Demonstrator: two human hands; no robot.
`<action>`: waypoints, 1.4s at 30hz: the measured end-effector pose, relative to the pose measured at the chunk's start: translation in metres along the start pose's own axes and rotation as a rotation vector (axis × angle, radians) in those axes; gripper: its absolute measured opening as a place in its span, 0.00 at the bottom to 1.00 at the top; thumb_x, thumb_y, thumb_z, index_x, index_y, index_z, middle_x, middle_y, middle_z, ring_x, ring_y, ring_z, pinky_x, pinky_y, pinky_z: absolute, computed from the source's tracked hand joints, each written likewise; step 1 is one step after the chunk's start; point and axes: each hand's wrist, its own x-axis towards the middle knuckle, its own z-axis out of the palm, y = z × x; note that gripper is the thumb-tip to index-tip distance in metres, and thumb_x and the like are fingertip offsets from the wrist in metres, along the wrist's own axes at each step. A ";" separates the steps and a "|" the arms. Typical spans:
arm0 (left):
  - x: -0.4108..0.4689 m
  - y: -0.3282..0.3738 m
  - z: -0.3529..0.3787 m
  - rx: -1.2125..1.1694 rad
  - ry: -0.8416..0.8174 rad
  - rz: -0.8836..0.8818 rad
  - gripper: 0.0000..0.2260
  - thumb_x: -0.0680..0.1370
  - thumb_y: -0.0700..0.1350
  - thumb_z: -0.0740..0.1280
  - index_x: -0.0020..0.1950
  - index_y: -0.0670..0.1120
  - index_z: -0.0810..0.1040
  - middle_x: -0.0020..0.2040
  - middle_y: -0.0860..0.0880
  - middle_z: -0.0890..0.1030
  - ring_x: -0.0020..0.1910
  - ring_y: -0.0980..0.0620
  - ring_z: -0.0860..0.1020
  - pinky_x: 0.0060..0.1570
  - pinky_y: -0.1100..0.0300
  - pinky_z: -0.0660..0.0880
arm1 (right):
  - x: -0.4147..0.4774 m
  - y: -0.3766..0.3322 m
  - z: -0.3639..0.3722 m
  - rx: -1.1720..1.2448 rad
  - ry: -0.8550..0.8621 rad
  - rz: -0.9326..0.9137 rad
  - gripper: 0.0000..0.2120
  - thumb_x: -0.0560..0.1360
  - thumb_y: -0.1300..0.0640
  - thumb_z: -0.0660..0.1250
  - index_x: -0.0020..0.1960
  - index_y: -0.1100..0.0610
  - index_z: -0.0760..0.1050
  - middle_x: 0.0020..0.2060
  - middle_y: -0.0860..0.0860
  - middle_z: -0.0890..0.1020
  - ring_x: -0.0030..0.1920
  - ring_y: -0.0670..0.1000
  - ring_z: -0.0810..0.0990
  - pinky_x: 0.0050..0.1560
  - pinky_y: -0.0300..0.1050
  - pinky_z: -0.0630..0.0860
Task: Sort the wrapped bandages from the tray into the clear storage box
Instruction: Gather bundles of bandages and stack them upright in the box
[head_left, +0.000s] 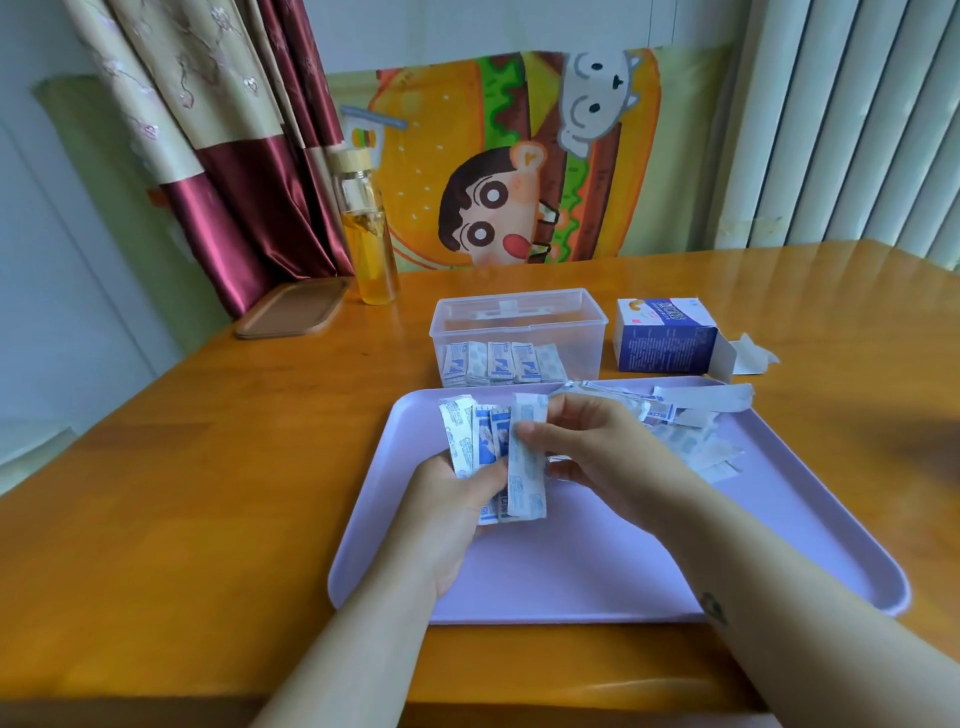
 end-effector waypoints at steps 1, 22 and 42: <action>0.000 0.000 0.000 0.011 0.007 0.001 0.06 0.76 0.40 0.67 0.49 0.50 0.80 0.45 0.49 0.85 0.43 0.51 0.84 0.42 0.57 0.80 | 0.000 0.000 0.002 -0.029 0.015 -0.005 0.06 0.71 0.63 0.71 0.39 0.59 0.74 0.40 0.59 0.82 0.43 0.56 0.80 0.49 0.55 0.76; 0.021 0.020 -0.041 0.334 0.078 -0.068 0.14 0.79 0.33 0.60 0.65 0.40 0.71 0.51 0.44 0.80 0.47 0.49 0.80 0.44 0.59 0.79 | 0.003 0.006 0.022 -0.829 0.114 -0.053 0.14 0.73 0.56 0.68 0.58 0.55 0.73 0.32 0.45 0.75 0.31 0.42 0.72 0.24 0.30 0.66; 0.007 0.026 -0.025 -0.284 -0.100 -0.313 0.12 0.80 0.35 0.56 0.59 0.36 0.75 0.48 0.39 0.82 0.40 0.47 0.82 0.37 0.57 0.80 | 0.011 -0.001 0.006 0.041 0.160 0.044 0.11 0.74 0.60 0.69 0.35 0.57 0.71 0.30 0.53 0.74 0.30 0.47 0.71 0.31 0.39 0.67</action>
